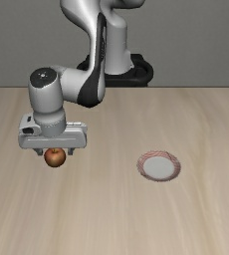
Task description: Pick the apple and place it on the plate
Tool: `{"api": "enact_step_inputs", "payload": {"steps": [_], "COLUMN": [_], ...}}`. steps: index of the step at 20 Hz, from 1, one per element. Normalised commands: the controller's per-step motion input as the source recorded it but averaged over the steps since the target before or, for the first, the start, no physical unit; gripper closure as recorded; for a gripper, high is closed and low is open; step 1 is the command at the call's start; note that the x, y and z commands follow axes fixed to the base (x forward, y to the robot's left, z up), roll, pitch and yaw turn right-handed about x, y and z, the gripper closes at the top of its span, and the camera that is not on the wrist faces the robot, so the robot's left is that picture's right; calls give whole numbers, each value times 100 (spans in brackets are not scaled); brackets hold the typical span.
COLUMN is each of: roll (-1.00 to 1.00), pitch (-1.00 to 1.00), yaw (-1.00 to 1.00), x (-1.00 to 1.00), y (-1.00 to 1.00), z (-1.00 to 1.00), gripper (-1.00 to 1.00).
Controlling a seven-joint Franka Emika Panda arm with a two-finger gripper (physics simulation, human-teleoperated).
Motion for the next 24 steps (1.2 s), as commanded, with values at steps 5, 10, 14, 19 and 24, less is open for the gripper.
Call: {"api": "enact_step_inputs", "payload": {"steps": [5, 10, 14, 19, 24], "roll": [0, 0, 0, 0, 0], "pitch": [0, 0, 0, 0, 0], "yaw": [0, 0, 0, 0, 0], "x": [0, 0, 0, 0, 0], "y": [0, 0, 0, 0, 20], "z": [-40, 0, 25, 80, 80], "gripper": [100, 100, 100, 100, 100]}}
